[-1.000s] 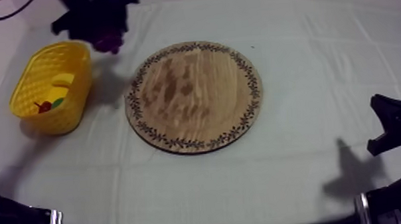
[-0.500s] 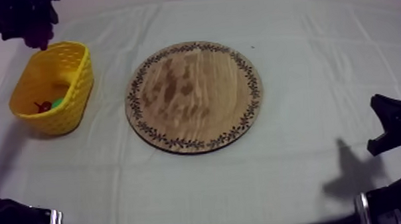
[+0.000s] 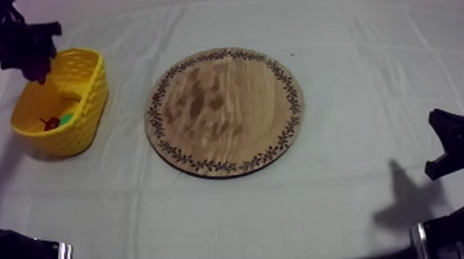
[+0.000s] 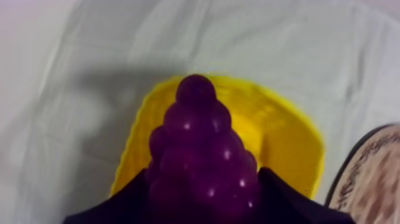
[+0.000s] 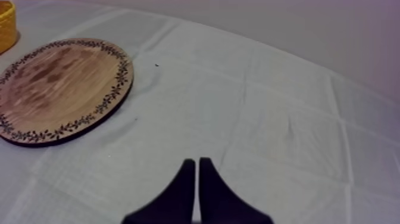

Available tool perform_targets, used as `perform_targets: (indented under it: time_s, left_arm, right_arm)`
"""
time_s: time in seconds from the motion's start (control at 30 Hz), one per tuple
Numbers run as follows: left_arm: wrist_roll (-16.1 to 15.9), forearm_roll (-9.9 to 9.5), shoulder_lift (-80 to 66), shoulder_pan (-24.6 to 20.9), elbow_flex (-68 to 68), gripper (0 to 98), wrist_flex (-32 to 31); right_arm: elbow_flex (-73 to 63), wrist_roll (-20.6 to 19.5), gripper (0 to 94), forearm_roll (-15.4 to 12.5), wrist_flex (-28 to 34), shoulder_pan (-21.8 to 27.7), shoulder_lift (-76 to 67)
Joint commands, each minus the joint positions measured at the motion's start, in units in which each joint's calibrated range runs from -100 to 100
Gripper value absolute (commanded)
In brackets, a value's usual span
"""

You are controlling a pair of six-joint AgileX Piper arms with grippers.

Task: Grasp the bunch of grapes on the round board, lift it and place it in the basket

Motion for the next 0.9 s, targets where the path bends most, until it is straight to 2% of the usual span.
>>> perform_targets:
  time_s: [0.0,0.3,0.37,0.5,0.57,0.73,0.87]
  left_arm:
    - [-0.35,0.15,0.9,-0.07,2.45,48.2,-1.23]
    - [-2.51,1.09,3.51,0.36,5.9,48.6,-2.76]
    - [-2.63,1.14,3.78,0.38,5.88,53.1,-2.79]
    - [-1.67,1.2,4.18,0.26,4.79,80.3,-2.36]
    - [-0.79,1.13,4.35,0.38,3.79,88.3,-1.89]
    - [0.62,0.8,4.22,0.52,2.17,94.6,-2.32]
    - [1.04,0.92,2.58,0.13,1.37,89.9,-3.98]
  right_arm:
    - [-0.03,-0.02,0.4,0.01,0.0,0.02,-0.01]
    - [-0.03,-0.03,0.4,0.01,0.0,0.02,-0.01]
    - [-0.03,-0.03,0.4,0.01,0.0,0.02,-0.01]
    - [-0.03,-0.03,0.4,0.01,0.0,0.02,-0.01]
    - [-0.03,-0.03,0.4,0.01,0.0,0.02,-0.01]
    - [-0.03,-0.02,0.4,0.01,0.0,0.02,-0.01]
    - [-0.03,-0.02,0.4,0.01,0.0,0.02,-0.01]
